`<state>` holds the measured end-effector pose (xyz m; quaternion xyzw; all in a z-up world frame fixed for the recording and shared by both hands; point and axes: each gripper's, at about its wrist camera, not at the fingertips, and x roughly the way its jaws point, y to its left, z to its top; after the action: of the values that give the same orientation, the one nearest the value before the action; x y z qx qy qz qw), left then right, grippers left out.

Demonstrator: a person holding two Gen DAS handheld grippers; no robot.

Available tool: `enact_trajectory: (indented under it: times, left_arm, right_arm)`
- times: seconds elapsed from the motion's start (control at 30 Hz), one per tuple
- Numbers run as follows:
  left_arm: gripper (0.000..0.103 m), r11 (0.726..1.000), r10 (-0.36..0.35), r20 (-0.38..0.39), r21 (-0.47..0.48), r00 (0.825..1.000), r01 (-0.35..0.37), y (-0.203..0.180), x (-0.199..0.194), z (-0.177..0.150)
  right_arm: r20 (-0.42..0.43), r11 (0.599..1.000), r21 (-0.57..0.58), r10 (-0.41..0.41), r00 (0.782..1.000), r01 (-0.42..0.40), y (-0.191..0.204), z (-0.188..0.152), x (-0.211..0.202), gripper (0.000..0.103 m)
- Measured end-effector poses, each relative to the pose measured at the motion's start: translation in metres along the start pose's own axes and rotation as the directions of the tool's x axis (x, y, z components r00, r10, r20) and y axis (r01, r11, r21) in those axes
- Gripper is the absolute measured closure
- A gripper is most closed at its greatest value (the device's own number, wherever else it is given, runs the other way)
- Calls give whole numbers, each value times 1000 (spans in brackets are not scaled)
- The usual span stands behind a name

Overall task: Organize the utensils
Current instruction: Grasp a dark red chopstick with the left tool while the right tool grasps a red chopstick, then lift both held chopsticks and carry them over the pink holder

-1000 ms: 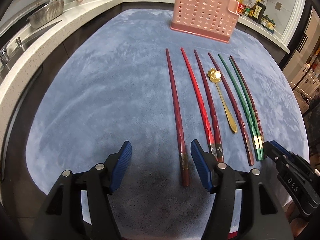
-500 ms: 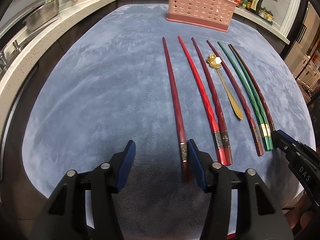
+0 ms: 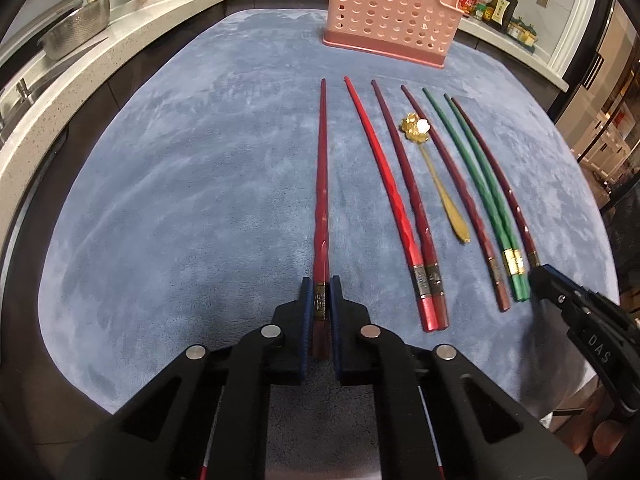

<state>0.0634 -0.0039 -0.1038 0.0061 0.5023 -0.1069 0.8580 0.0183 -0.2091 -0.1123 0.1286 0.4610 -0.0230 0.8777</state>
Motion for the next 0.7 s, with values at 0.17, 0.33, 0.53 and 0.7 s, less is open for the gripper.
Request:
enact_trajectory:
  times: [0.17,0.33,0.53,0.7]
  left_arm:
    - [96,1000,-29,24,-8,999,30,0,-12,5]
    - [96,998,-60,63,-29,996,62,4,-31,15]
    - [96,994,-82,139,-56,987,91,11,-63,35]
    - [96,993,-88,195,-64,977,102,16,-87,55]
  right_arm:
    - [30,1000,10,13,999,-13,-1,3,-15,96]
    - [81,999,28,31,996,-33,0,12,-37,96]
    - [154,998,41,45,987,-52,0,29,-69,96]
    - [214,998,38,49,976,-58,0,50,-94,96]
